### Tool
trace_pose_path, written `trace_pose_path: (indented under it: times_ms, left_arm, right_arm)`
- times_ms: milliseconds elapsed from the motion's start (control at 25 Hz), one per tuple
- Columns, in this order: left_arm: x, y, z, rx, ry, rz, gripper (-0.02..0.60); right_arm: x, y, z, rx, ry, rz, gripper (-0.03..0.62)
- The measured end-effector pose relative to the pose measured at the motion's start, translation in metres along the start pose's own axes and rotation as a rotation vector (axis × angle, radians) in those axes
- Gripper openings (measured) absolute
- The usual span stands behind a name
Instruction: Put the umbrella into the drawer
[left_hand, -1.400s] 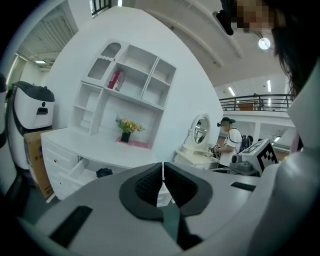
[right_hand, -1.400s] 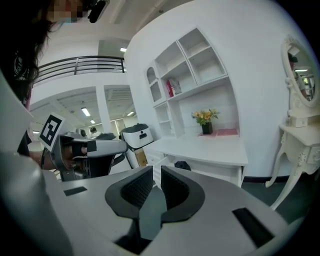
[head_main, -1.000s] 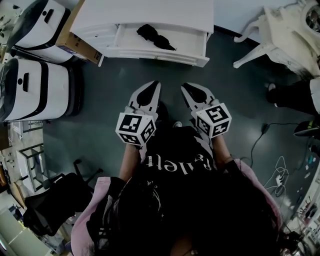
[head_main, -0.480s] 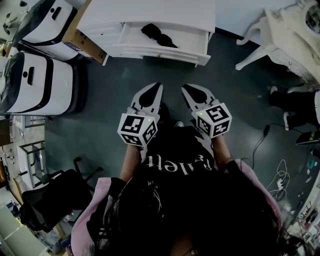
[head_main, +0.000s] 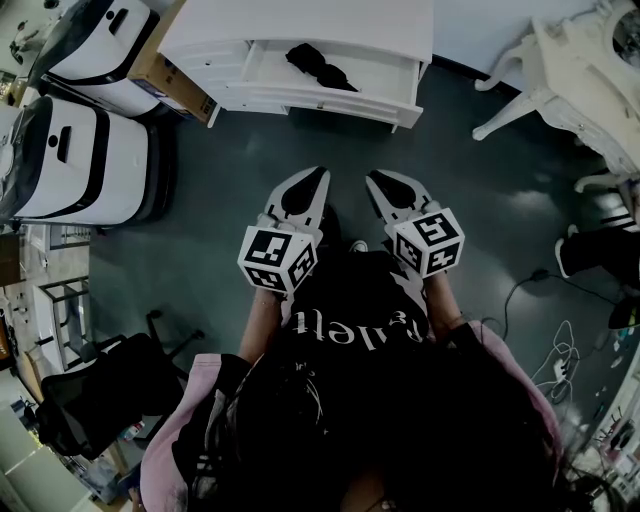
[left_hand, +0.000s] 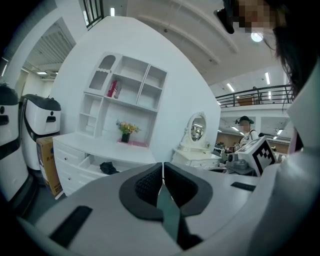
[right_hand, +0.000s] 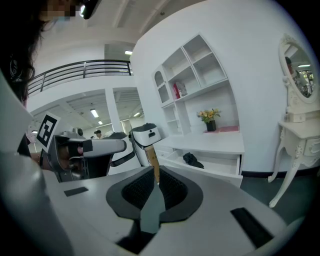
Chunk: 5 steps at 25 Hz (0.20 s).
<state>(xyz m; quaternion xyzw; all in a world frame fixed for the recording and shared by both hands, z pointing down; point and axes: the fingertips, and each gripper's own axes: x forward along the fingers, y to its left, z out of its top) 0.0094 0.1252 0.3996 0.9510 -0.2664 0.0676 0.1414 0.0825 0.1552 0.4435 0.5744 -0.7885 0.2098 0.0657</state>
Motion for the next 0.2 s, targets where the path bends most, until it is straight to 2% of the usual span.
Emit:
trace_pose_path:
  times_ms: [200]
  left_arm:
    - [-0.0017,-0.0032,-0.0020,0.001,0.002,0.001,0.023]
  right_arm:
    - [-0.0020,0.0019,-0.0018,-0.010,0.004,0.005,0.063]
